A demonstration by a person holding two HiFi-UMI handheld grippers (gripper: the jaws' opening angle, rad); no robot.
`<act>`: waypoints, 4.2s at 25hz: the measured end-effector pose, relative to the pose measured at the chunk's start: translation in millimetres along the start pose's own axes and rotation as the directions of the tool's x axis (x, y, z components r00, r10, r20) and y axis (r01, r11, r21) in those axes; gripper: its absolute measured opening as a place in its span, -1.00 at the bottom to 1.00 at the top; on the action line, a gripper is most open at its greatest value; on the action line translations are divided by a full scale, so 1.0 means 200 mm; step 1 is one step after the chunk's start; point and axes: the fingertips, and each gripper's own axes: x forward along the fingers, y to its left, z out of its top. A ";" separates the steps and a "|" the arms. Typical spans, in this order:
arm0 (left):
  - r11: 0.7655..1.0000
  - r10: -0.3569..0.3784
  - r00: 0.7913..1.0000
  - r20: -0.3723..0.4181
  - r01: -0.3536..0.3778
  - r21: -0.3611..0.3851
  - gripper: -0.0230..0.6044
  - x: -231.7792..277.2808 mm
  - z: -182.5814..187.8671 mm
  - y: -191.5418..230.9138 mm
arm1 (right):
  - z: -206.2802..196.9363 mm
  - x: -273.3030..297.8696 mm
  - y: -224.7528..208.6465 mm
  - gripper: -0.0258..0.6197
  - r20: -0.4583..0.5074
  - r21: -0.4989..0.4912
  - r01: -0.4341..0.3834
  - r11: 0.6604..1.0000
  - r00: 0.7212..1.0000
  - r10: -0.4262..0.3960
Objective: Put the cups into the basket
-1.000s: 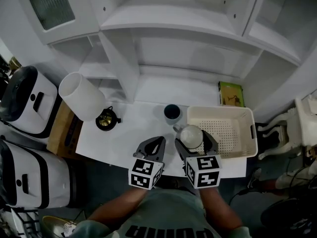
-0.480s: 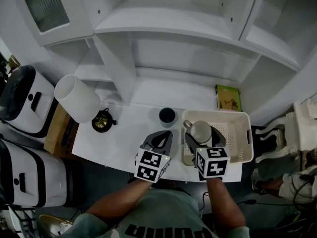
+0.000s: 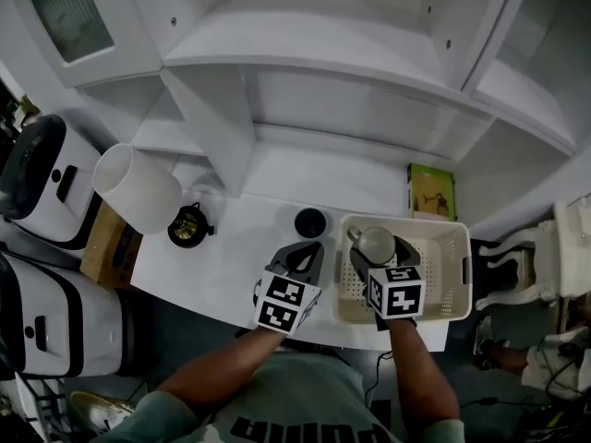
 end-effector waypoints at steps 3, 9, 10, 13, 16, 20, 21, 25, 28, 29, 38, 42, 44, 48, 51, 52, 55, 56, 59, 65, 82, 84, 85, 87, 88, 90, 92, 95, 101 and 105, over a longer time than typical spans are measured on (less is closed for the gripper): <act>1.000 0.002 1.000 -0.012 -0.002 0.000 -0.91 0.04 -0.01 0.01 | -0.04 0.06 -0.04 0.28 -0.034 -0.013 -0.003 1.000 0.999 0.003; 1.000 -0.005 0.999 -0.038 0.005 -0.015 -0.91 0.11 -0.05 0.01 | -0.14 0.17 -0.12 0.28 -0.100 -0.036 -0.010 0.999 0.995 0.006; 1.000 -0.010 0.999 -0.042 0.009 -0.024 -0.91 0.11 -0.05 0.01 | -0.16 0.18 -0.13 0.28 -0.109 -0.039 -0.012 0.999 0.994 0.008; 0.999 -0.016 0.999 -0.050 0.014 -0.042 -0.91 0.13 -0.07 0.00 | -0.20 0.23 -0.14 0.28 -0.134 -0.052 -0.018 0.998 0.991 0.011; 0.999 -0.018 0.998 -0.054 0.015 -0.048 -0.91 0.15 -0.08 0.00 | -0.24 0.27 -0.15 0.28 -0.153 -0.056 -0.027 0.998 0.988 0.018; 0.998 -0.019 0.998 -0.063 0.015 -0.060 -0.91 0.15 -0.10 0.01 | -0.28 0.30 -0.15 0.28 -0.166 -0.064 -0.036 0.997 0.986 0.025; 0.998 -0.018 0.998 -0.065 0.014 -0.061 -0.91 0.15 -0.11 0.01 | -0.29 0.31 -0.15 0.28 -0.167 -0.064 -0.036 0.997 0.986 0.025; 0.998 -0.018 0.997 -0.074 0.013 -0.066 -0.91 0.13 -0.13 0.02 | -0.33 0.33 -0.16 0.28 -0.174 -0.060 -0.036 0.998 0.984 0.025; 0.998 -0.015 0.997 -0.076 0.010 -0.069 -0.91 0.13 -0.14 0.02 | -0.35 0.34 -0.17 0.28 -0.166 -0.048 -0.041 0.998 0.986 0.032; 0.998 -0.014 0.997 -0.075 0.009 -0.070 -0.91 0.13 -0.14 0.02 | -0.36 0.34 -0.17 0.28 -0.163 -0.046 -0.042 0.998 0.986 0.034; 0.998 -0.010 0.999 -0.052 0.007 -0.070 -0.91 0.12 -0.12 0.01 | -0.38 0.33 -0.18 0.28 -0.172 -0.033 -0.072 0.997 0.983 0.065; 0.998 -0.012 0.999 -0.040 0.010 -0.067 -0.91 0.11 -0.11 0.00 | -0.32 0.29 -0.18 0.28 -0.146 -0.038 -0.084 0.996 0.986 0.077; 0.998 -0.011 0.999 -0.032 0.009 -0.066 -0.91 0.09 -0.09 -0.01 | -0.27 0.25 -0.17 0.28 -0.120 -0.049 -0.082 0.995 0.990 0.075; 0.998 0.000 1.000 -0.007 0.000 -0.064 -0.91 0.05 -0.06 0.00 | -0.09 0.11 -0.10 0.27 -0.010 -0.076 -0.069 0.995 0.998 0.068; 0.998 0.015 1.000 0.013 -0.014 -0.067 -0.91 0.00 -0.04 0.02 | 0.02 0.00 0.02 0.27 0.067 -0.080 -0.086 0.993 0.994 0.092; 0.998 0.021 1.000 0.021 -0.020 -0.067 -0.91 -0.02 -0.03 0.03 | 0.04 -0.03 0.07 0.27 0.087 -0.082 -0.095 0.992 0.991 0.102; 0.997 0.043 0.998 0.042 -0.040 -0.068 -0.91 -0.08 -0.02 0.05 | 0.09 -0.12 0.21 0.27 0.135 -0.087 -0.127 0.988 0.981 0.138; 0.996 0.052 0.998 0.048 -0.048 -0.070 -0.91 -0.11 -0.02 0.06 | 0.10 -0.14 0.26 0.26 0.147 -0.092 -0.138 0.986 0.978 0.150; 0.994 0.074 0.995 0.067 -0.069 -0.081 -0.91 -0.19 -0.02 0.09 | 0.11 -0.20 0.40 0.15 0.176 -0.109 -0.162 0.981 0.968 0.180; 0.987 0.128 0.989 0.078 -0.120 -0.106 -0.91 -0.38 -0.11 0.16 | 0.07 -0.29 0.62 -0.67 0.226 -0.111 -0.183 0.977 0.952 0.204; 0.980 0.153 0.988 0.037 -0.147 -0.132 -0.91 -0.63 -0.34 0.28 | -0.18 -0.17 0.95 -0.83 0.107 -0.138 -0.201 0.970 0.970 0.216; 0.981 0.152 0.988 0.038 -0.146 -0.131 -0.91 -0.63 -0.33 0.30 | -0.17 -0.17 0.97 -0.83 0.104 -0.130 -0.199 0.971 0.972 0.213; 0.981 0.151 0.988 0.037 -0.145 -0.132 -0.91 -0.64 -0.33 0.31 | -0.17 -0.16 0.97 -0.83 0.103 -0.128 -0.196 0.972 0.972 0.209; 0.981 0.149 0.988 0.035 -0.143 -0.130 -0.91 -0.64 -0.33 0.32 | -0.16 -0.16 0.98 -0.83 0.106 -0.126 -0.187 0.974 0.974 0.201; 0.982 0.147 0.989 0.034 -0.141 -0.128 -0.91 -0.64 -0.33 0.33 | -0.16 -0.15 0.99 -0.83 0.108 -0.126 -0.181 0.975 0.975 0.194; 0.983 0.143 0.989 0.034 -0.137 -0.123 -0.91 -0.64 -0.33 0.34 | -0.15 -0.14 0.99 -0.83 0.111 -0.122 -0.166 0.978 0.977 0.180; 0.984 0.138 0.990 0.037 -0.133 -0.122 -0.91 -0.64 -0.32 0.37 | -0.14 -0.13 1.00 -0.83 0.117 -0.105 -0.158 0.982 0.978 0.170; 0.985 0.129 0.991 0.036 -0.123 -0.122 -0.91 -0.64 -0.30 0.41 | -0.11 -0.11 1.01 -0.83 0.133 -0.080 -0.134 0.988 0.981 0.144; 0.993 0.085 0.996 0.036 -0.082 -0.083 -0.91 -0.57 -0.23 0.46 | -0.05 -0.05 0.92 -0.83 0.159 -0.011 -0.018 1.000 0.987 0.019; 0.998 0.037 0.999 0.032 -0.036 -0.044 -0.91 -0.52 -0.18 0.48 | -0.02 0.00 0.87 -0.83 0.170 0.075 0.033 0.997 0.984 -0.045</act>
